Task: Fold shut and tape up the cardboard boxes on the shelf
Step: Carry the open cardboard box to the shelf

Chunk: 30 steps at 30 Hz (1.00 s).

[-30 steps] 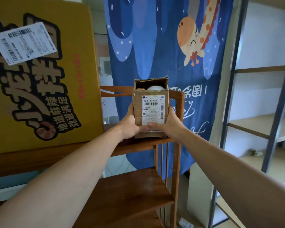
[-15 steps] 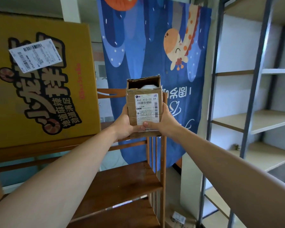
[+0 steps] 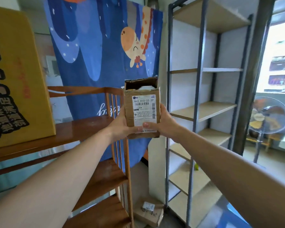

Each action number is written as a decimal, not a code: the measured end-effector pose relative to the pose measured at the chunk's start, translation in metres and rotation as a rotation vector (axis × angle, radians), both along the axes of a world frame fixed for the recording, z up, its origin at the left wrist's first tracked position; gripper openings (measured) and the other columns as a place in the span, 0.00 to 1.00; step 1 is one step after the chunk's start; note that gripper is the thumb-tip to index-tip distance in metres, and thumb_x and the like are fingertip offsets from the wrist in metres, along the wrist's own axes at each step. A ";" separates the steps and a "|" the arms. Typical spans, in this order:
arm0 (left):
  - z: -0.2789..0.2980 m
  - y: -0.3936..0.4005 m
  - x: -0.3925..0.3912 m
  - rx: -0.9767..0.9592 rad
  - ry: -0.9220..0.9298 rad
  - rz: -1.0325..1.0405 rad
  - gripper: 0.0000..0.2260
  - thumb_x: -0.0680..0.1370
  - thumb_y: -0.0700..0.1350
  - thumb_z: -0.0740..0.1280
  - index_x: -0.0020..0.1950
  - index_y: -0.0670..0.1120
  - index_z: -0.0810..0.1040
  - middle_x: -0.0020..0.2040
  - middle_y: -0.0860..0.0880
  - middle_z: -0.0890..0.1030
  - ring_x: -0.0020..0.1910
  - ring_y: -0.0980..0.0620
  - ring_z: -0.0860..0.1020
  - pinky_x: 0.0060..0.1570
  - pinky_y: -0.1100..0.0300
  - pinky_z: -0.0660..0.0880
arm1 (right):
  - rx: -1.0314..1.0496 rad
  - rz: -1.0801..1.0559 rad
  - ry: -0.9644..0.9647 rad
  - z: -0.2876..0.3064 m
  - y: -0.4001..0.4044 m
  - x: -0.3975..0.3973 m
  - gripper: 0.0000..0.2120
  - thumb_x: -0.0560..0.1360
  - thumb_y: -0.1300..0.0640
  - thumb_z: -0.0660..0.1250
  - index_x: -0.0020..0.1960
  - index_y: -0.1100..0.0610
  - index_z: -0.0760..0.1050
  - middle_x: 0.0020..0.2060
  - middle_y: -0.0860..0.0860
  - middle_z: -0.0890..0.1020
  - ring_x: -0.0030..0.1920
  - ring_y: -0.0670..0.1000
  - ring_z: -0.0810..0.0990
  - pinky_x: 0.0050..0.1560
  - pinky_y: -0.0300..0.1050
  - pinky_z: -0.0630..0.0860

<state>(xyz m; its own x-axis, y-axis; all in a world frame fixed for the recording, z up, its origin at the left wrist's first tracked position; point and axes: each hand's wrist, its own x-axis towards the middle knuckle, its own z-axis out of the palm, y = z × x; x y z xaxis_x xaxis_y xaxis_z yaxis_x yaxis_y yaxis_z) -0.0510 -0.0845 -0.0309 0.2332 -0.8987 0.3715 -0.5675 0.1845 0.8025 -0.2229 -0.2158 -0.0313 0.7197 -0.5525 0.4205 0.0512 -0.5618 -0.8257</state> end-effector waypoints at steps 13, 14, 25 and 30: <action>-0.021 -0.097 -0.025 -0.075 0.038 -0.196 0.40 0.73 0.32 0.76 0.78 0.46 0.58 0.66 0.51 0.79 0.64 0.57 0.80 0.55 0.65 0.79 | 0.003 -0.338 -0.005 -0.015 -0.045 -0.045 0.42 0.66 0.56 0.82 0.69 0.41 0.58 0.61 0.50 0.81 0.62 0.53 0.81 0.62 0.59 0.80; -0.023 -0.104 -0.029 -0.089 0.037 -0.213 0.40 0.73 0.32 0.77 0.78 0.46 0.58 0.66 0.52 0.79 0.64 0.58 0.80 0.55 0.65 0.79 | 0.004 -0.366 -0.003 -0.016 -0.048 -0.050 0.43 0.66 0.56 0.82 0.69 0.41 0.58 0.61 0.50 0.81 0.62 0.53 0.81 0.62 0.60 0.81; -0.034 -0.170 -0.090 -0.028 0.022 -0.430 0.41 0.73 0.31 0.75 0.77 0.53 0.57 0.67 0.53 0.78 0.66 0.53 0.79 0.57 0.58 0.82 | 0.032 -0.601 0.051 -0.030 -0.079 -0.125 0.41 0.69 0.58 0.81 0.74 0.47 0.63 0.58 0.48 0.82 0.58 0.51 0.83 0.57 0.57 0.84; -0.043 -0.207 -0.121 -0.016 0.019 -0.444 0.39 0.73 0.34 0.76 0.78 0.51 0.61 0.63 0.57 0.80 0.60 0.62 0.81 0.48 0.66 0.80 | 0.036 -0.674 0.070 -0.035 -0.105 -0.156 0.39 0.62 0.51 0.84 0.65 0.35 0.66 0.56 0.46 0.83 0.58 0.52 0.84 0.57 0.59 0.83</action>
